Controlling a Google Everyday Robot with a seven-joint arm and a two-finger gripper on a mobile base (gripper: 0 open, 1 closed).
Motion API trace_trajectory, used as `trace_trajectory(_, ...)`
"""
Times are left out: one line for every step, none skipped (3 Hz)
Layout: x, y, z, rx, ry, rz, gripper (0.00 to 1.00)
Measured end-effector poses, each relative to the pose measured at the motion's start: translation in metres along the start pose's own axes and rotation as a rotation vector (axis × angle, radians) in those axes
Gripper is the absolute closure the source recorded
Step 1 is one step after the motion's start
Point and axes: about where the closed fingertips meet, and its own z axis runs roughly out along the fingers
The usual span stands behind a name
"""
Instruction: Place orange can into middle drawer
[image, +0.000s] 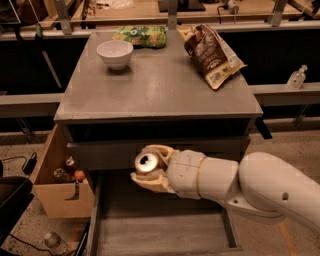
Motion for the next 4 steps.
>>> trace_trajectory(0.101,-0.048,-0.033,0.066,-0.030,0.050,1.00)
trace_trajectory(0.161,-0.070,-0.031,0.039,-0.085,0.100,1.00)
trace_trajectory(0.199,-0.075,-0.021,0.006,-0.130,0.150,1.00)
trace_trajectory(0.199,-0.075,-0.021,0.005,-0.130,0.149,1.00)
